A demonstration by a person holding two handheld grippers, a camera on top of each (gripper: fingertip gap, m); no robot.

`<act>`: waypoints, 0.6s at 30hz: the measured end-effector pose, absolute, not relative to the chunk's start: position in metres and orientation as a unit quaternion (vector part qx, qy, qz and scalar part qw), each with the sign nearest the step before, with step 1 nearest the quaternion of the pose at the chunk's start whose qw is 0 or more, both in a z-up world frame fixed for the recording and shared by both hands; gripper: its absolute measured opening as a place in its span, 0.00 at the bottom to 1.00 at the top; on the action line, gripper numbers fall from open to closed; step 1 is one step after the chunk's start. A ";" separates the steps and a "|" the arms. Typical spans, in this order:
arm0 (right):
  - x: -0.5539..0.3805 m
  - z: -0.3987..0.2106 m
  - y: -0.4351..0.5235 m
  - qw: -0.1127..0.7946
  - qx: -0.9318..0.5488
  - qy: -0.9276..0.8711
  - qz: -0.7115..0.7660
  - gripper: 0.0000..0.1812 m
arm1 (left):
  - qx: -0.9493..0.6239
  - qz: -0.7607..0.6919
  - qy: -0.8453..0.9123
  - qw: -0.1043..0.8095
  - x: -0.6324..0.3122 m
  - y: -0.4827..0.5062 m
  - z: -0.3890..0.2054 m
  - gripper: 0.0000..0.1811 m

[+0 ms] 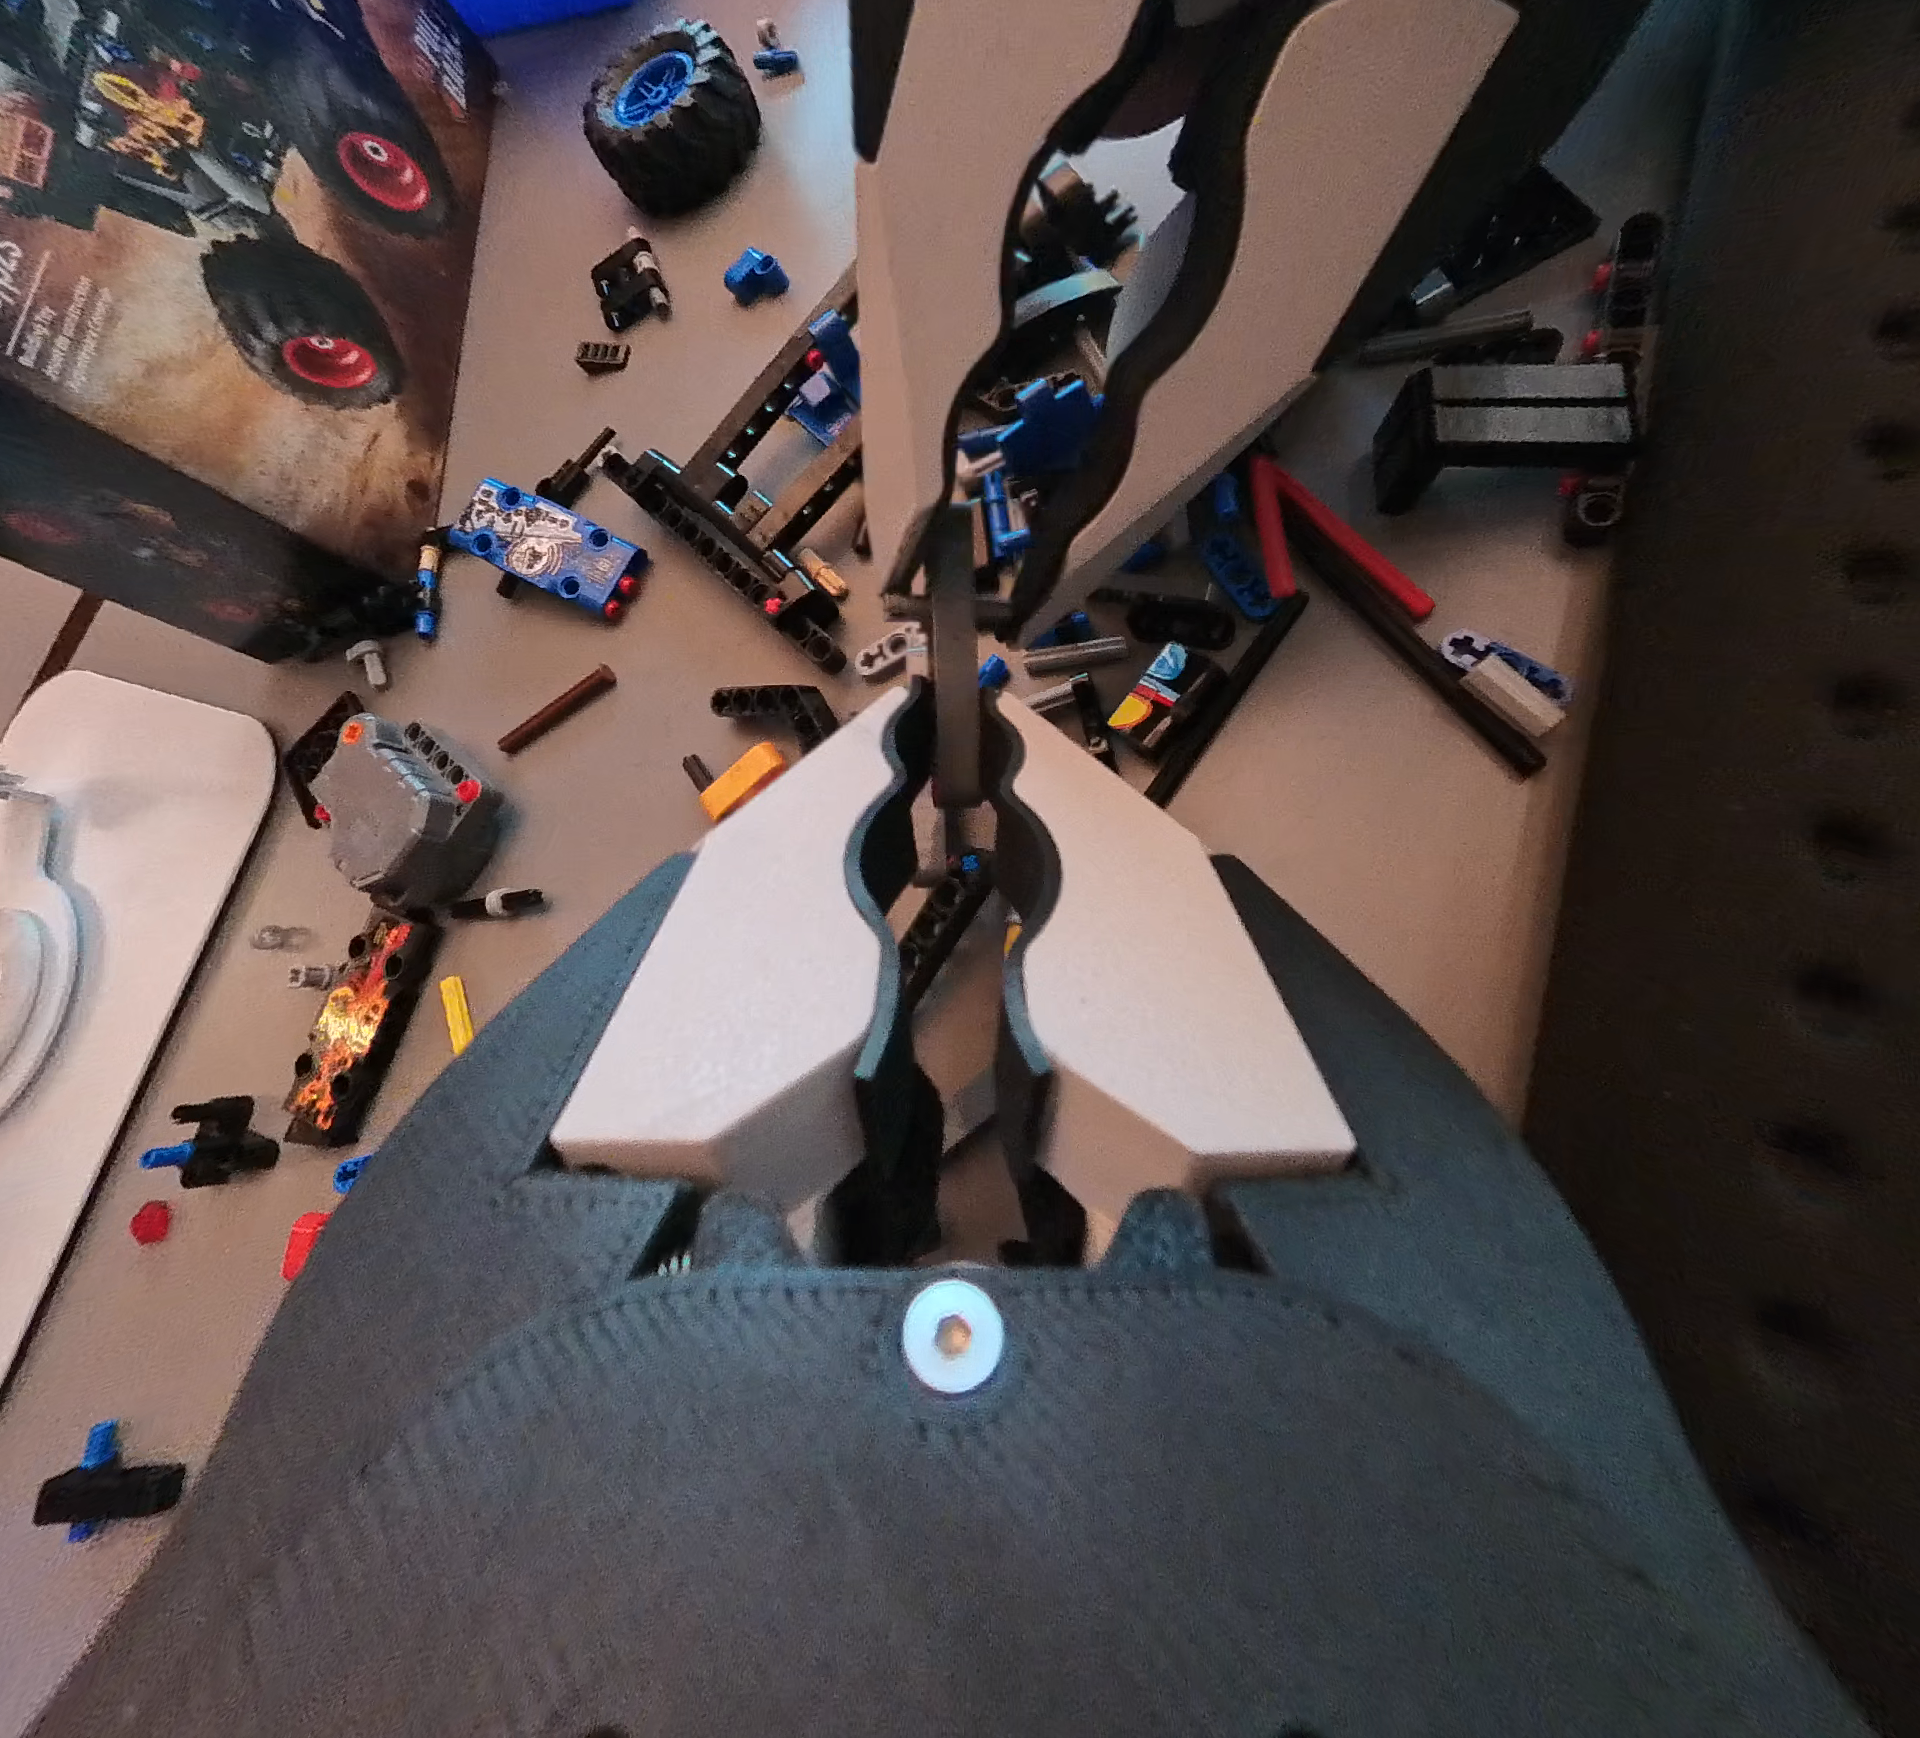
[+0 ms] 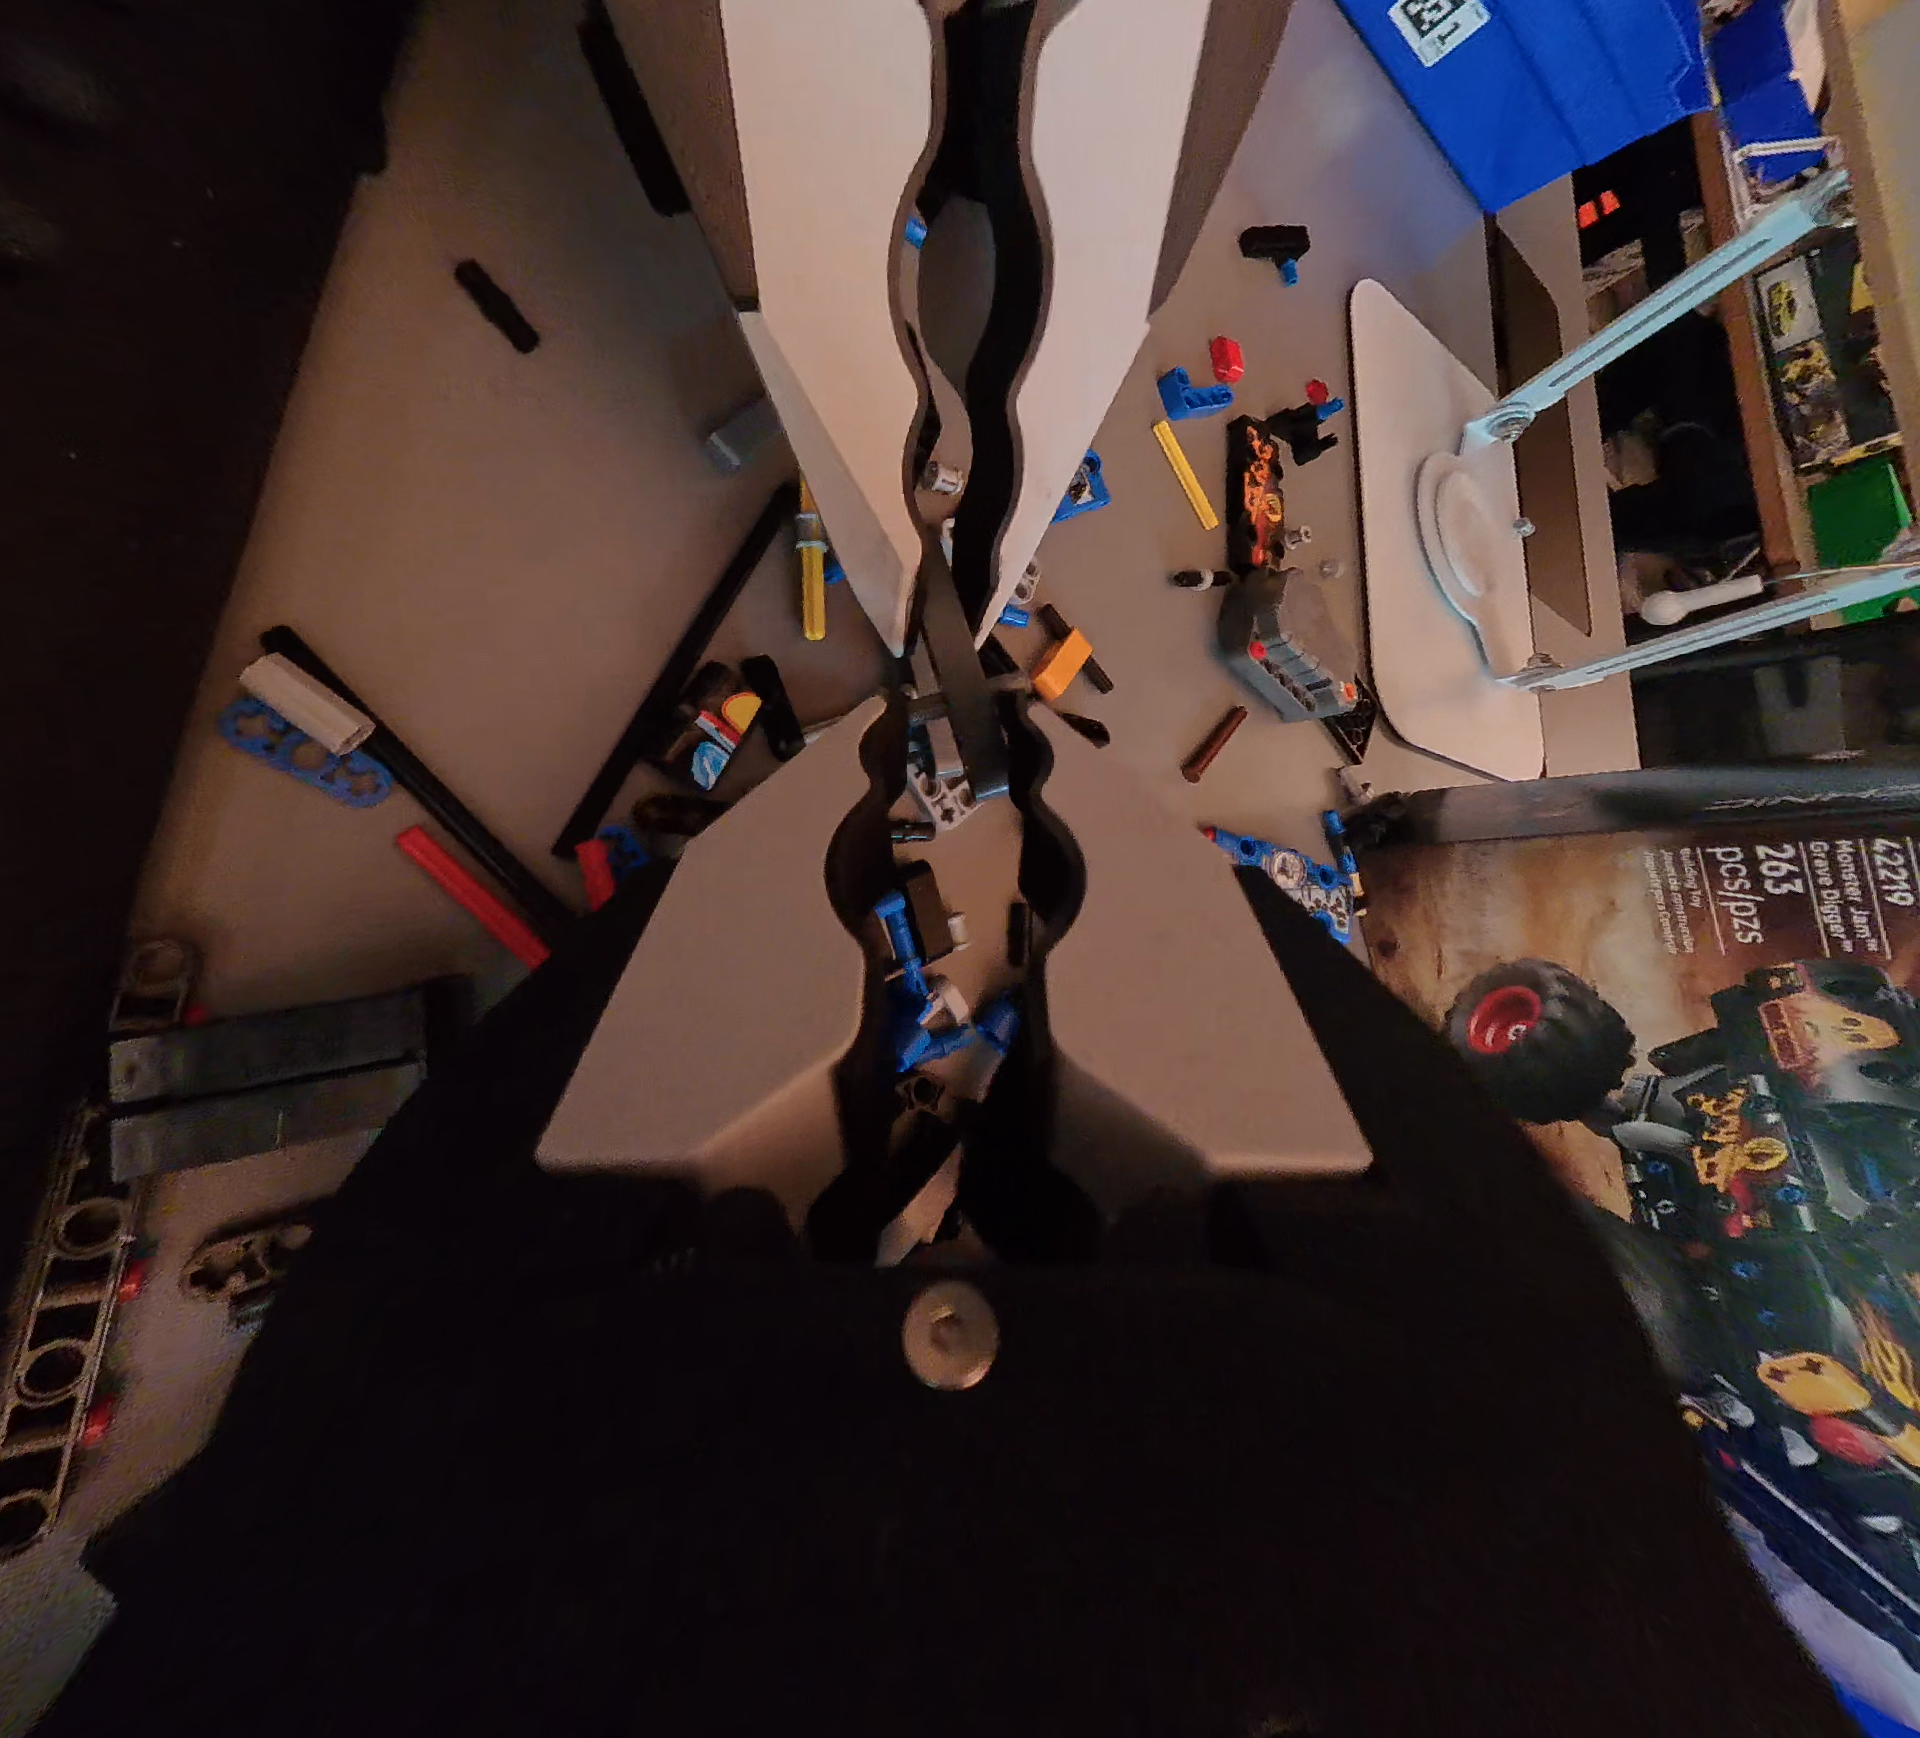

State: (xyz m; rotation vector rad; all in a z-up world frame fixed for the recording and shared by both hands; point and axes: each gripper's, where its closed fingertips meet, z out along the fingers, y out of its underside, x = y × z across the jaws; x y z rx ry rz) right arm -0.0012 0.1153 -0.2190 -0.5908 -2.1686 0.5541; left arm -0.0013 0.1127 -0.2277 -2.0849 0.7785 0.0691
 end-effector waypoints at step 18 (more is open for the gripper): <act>-0.004 -0.237 0.112 0.323 -0.302 -0.856 0.269 0.07 | -0.839 0.082 0.354 0.405 -0.003 0.106 -0.246 0.02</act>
